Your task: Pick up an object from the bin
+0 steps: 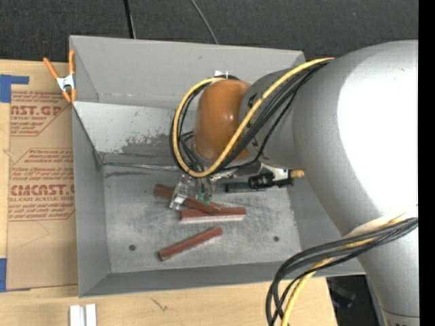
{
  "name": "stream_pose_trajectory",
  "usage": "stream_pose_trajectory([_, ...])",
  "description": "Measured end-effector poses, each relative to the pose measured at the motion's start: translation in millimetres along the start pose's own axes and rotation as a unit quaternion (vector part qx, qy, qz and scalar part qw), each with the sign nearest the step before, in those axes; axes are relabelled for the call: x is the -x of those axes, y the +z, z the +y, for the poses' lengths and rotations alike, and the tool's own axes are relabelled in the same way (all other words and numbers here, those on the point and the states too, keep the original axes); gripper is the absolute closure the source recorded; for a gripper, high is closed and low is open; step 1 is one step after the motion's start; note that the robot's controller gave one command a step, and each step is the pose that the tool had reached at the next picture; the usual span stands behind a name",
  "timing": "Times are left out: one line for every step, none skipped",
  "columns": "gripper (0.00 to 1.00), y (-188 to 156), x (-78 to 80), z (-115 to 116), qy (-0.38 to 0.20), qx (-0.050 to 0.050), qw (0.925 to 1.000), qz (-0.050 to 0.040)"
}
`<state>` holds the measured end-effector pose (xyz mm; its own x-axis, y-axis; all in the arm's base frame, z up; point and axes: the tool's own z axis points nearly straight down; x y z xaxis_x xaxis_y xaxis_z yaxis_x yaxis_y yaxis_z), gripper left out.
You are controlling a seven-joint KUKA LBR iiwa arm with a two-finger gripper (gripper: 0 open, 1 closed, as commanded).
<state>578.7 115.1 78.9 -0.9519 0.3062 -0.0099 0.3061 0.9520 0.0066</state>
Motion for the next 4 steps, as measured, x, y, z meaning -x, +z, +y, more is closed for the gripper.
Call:
stream_pose_trajectory([1.00, -5, -1.6, -1, 0.000, -0.002, 1.0000, 0.0043])
stream_pose_trajectory([1.00, -14, -1.8, -1, 0.000, -0.003, 1.0000, 0.0050])
stream_pose_trajectory([1.00, -20, -1.4, -1, 0.000, -0.002, 1.0000, 0.0045])
stream_pose_trajectory([1.00, -33, -3.2, -1, 0.000, -0.004, 1.0000, 0.0081])
